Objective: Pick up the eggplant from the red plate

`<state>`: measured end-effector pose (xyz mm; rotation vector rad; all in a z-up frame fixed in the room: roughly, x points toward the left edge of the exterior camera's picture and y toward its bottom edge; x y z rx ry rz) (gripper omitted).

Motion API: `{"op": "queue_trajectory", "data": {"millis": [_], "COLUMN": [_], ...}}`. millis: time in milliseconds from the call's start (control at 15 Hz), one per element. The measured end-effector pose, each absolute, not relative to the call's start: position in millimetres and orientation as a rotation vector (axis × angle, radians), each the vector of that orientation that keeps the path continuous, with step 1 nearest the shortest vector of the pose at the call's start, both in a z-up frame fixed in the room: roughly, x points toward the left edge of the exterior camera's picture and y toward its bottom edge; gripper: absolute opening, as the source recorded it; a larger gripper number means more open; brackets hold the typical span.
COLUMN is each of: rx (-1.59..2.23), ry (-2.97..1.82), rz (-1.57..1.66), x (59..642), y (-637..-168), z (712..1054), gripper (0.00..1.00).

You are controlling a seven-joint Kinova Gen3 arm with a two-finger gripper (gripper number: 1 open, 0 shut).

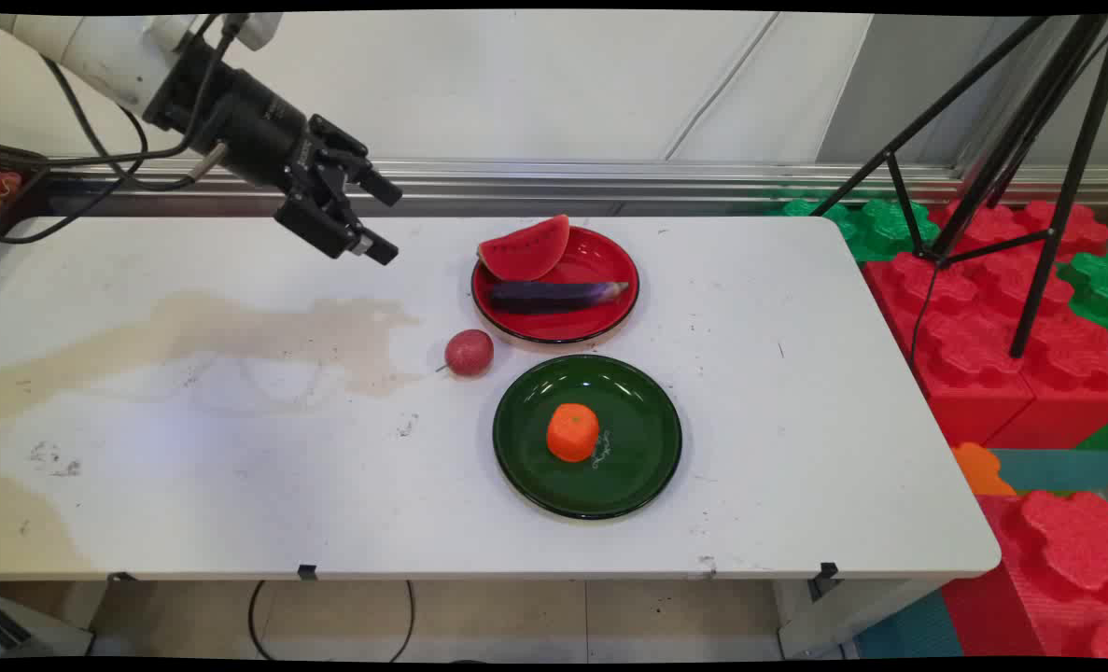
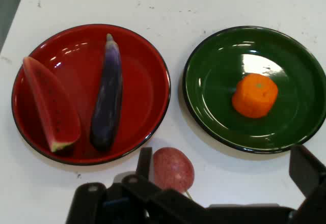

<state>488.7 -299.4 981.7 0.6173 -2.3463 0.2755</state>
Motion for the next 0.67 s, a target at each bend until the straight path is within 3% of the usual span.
{"op": "queue_trajectory", "data": {"millis": [667], "rx": [0.594], "ry": [-2.388], "rz": [0.368], "x": [454.8], "y": [-360.8], "z": [960.3], "gripper": [1.0]}}
